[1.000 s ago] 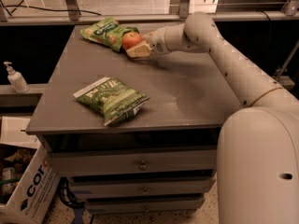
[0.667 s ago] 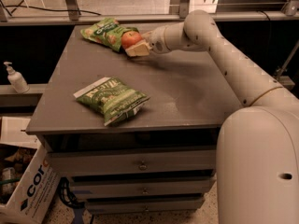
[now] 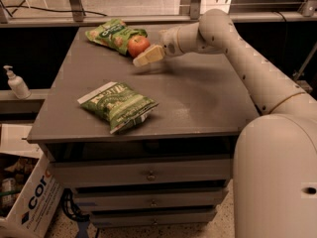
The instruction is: Move apple near green rice chip bag
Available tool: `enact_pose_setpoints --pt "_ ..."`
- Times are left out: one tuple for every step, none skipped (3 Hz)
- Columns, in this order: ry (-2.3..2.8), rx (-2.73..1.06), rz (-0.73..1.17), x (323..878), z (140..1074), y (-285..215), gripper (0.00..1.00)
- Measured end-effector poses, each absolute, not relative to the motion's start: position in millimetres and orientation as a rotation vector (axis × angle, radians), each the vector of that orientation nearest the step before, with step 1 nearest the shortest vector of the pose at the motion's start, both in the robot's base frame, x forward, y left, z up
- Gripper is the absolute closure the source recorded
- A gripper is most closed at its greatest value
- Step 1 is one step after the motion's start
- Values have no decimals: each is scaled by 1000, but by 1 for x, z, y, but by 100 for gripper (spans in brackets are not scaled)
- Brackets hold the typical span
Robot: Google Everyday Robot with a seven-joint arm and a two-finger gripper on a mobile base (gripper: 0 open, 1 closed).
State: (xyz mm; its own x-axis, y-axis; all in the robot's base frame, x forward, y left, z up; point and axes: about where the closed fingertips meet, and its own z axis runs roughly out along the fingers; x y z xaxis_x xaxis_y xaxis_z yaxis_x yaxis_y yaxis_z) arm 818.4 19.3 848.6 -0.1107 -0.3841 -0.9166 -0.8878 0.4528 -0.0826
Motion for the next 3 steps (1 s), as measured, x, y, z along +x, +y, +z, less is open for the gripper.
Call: enact_pose_setpoints --pt "1719 -1090 616 813 850 -5 0" --pt "1738 -1062 588 807 854 -42 0" --pt "1748 -1034 565 799 858 -81 0"
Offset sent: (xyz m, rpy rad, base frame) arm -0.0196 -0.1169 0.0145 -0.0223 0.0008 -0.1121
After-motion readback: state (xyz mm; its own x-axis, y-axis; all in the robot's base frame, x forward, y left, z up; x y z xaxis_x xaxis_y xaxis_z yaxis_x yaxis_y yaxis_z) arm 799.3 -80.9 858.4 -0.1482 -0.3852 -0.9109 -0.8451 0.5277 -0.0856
